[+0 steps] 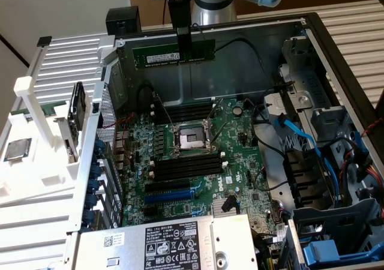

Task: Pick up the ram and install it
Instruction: 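Pick up the ram and move it above insertion slot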

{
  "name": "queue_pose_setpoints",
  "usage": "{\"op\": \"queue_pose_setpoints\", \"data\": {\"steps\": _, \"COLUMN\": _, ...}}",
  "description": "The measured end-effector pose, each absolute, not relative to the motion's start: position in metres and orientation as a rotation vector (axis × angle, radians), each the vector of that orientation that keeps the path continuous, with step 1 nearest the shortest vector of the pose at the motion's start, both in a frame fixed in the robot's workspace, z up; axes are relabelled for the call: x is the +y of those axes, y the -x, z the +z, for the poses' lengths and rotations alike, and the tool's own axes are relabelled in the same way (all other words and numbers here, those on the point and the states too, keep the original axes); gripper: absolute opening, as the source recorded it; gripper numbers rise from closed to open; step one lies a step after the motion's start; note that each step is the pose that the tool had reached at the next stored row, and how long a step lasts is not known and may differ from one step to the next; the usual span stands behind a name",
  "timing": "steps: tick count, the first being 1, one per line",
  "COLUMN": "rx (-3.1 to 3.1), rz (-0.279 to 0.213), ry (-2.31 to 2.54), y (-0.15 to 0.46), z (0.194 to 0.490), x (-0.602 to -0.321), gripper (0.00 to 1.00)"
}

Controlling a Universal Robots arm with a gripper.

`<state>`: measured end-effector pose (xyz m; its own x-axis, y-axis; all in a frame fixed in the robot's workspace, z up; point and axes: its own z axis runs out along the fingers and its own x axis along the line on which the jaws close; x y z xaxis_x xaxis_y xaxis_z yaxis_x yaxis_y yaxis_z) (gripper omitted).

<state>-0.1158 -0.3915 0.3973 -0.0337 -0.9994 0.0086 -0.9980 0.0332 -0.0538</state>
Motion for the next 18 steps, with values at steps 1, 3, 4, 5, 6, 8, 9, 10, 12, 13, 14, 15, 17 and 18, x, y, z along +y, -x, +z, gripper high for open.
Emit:
{"op": "queue_pose_setpoints", "data": {"steps": 1, "rx": 2.235, "rz": -0.069, "ry": 2.161, "y": 0.116, "z": 0.397, "x": -0.392, "gripper": 0.12}}
{"op": "queue_pose_setpoints", "data": {"steps": 3, "rx": 2.235, "rz": -0.069, "ry": 2.161, "y": 0.116, "z": 0.397, "x": -0.394, "gripper": 0.12}}
{"op": "queue_pose_setpoints", "data": {"steps": 4, "rx": 2.235, "rz": -0.069, "ry": 2.161, "y": 0.116, "z": 0.396, "x": -0.394, "gripper": 0.12}}
{"op": "queue_pose_setpoints", "data": {"steps": 5, "rx": 2.235, "rz": -0.069, "ry": 2.161, "y": 0.116, "z": 0.393, "x": -0.394, "gripper": 0.12}}
{"op": "queue_pose_setpoints", "data": {"steps": 6, "rx": 2.235, "rz": -0.069, "ry": 2.161, "y": 0.116, "z": 0.392, "x": -0.394, "gripper": 0.12}}
{"op": "queue_pose_setpoints", "data": {"steps": 8, "rx": 2.235, "rz": -0.069, "ry": 2.161, "y": 0.116, "z": 0.388, "x": -0.394, "gripper": 0.12}}
{"op": "queue_pose_setpoints", "data": {"steps": 9, "rx": 2.235, "rz": -0.069, "ry": 2.161, "y": 0.116, "z": 0.386, "x": -0.395, "gripper": 0.12}}
{"op": "queue_pose_setpoints", "data": {"steps": 10, "rx": 2.235, "rz": -0.069, "ry": 2.161, "y": 0.116, "z": 0.384, "x": -0.395, "gripper": 0.12}}
{"op": "queue_pose_setpoints", "data": {"steps": 12, "rx": 2.235, "rz": -0.069, "ry": 2.161, "y": 0.115, "z": 0.381, "x": -0.395, "gripper": 0.12}}
{"op": "queue_pose_setpoints", "data": {"steps": 13, "rx": 2.235, "rz": -0.069, "ry": 2.161, "y": 0.115, "z": 0.379, "x": -0.395, "gripper": 0.12}}
{"op": "queue_pose_setpoints", "data": {"steps": 14, "rx": 2.235, "rz": -0.069, "ry": 2.161, "y": 0.115, "z": 0.377, "x": -0.395, "gripper": 0.12}}
{"op": "queue_pose_setpoints", "data": {"steps": 15, "rx": 2.235, "rz": -0.069, "ry": 2.161, "y": 0.115, "z": 0.375, "x": -0.395, "gripper": 0.12}}
{"op": "queue_pose_setpoints", "data": {"steps": 17, "rx": 2.235, "rz": -0.069, "ry": 2.161, "y": 0.114, "z": 0.372, "x": -0.395, "gripper": 0.12}}
{"op": "queue_pose_setpoints", "data": {"steps": 18, "rx": 2.235, "rz": -0.069, "ry": 2.161, "y": 0.114, "z": 0.370, "x": -0.395, "gripper": 0.12}}
